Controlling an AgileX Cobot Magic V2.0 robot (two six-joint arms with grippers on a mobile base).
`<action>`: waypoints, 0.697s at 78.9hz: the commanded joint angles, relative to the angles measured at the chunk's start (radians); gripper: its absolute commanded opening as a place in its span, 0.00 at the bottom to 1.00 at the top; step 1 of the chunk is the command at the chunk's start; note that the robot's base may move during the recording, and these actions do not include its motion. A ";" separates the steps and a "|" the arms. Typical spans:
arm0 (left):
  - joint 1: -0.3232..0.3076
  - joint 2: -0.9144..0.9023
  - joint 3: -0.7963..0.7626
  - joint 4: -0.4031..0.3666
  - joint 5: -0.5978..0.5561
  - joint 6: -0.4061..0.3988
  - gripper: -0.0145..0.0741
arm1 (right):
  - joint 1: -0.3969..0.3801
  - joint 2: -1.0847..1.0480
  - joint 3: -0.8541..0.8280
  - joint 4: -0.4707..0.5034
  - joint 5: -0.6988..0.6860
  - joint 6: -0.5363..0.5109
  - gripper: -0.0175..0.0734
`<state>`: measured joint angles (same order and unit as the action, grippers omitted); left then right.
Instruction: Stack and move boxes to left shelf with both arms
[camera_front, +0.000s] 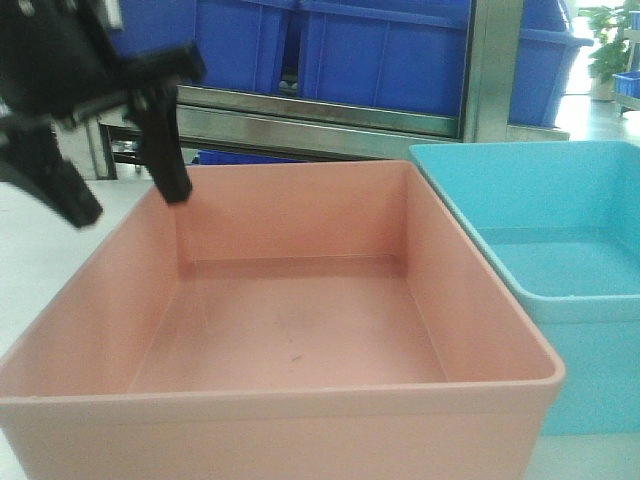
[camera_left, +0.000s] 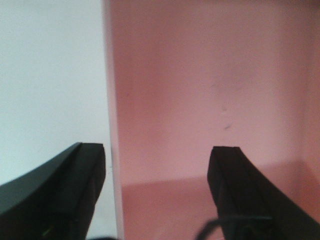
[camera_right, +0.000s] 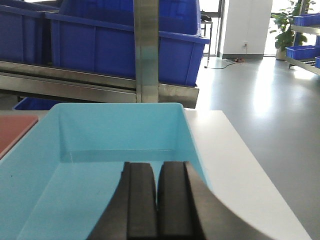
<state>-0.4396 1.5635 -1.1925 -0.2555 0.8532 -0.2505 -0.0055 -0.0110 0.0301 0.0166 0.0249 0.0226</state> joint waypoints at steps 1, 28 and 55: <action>-0.011 -0.111 -0.015 -0.008 -0.059 0.070 0.58 | -0.005 -0.019 -0.024 0.001 -0.090 -0.003 0.25; -0.011 -0.487 0.341 -0.103 -0.606 0.433 0.58 | -0.005 -0.019 -0.024 0.001 -0.090 -0.003 0.25; 0.099 -0.896 0.595 -0.103 -0.803 0.433 0.58 | -0.005 -0.019 -0.024 0.001 -0.090 -0.003 0.25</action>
<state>-0.3752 0.7451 -0.6036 -0.3464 0.1397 0.1815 -0.0055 -0.0110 0.0301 0.0166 0.0249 0.0226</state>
